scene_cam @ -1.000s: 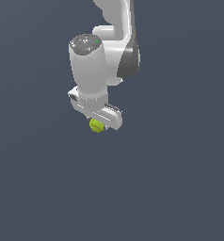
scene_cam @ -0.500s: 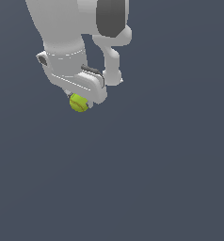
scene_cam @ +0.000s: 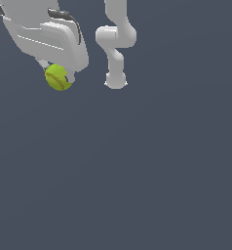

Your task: Pick up the object and move it to a goal position.

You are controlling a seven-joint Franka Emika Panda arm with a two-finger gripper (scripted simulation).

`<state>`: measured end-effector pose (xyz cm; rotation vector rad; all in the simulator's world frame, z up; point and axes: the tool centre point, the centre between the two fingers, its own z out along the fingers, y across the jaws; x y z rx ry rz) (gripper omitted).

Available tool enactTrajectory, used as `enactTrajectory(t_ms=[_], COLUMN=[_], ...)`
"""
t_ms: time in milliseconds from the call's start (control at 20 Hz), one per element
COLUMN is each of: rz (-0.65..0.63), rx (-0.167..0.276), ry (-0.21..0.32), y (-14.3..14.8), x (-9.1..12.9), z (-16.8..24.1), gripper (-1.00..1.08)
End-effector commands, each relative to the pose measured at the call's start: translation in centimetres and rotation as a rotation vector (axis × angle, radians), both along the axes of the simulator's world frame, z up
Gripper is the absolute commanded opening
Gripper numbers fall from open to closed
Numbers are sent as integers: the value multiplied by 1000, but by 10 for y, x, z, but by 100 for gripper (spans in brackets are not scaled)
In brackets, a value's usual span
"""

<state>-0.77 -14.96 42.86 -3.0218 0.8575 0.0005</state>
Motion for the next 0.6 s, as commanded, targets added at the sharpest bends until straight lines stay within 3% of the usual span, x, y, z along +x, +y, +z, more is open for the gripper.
enactTrajectory(t_ms=[0, 550], rz=[1, 2], rx=[0, -1], ry=[0, 0], y=[-8, -26], x=[-1, 0], z=[19, 59], gripper=[-100, -100])
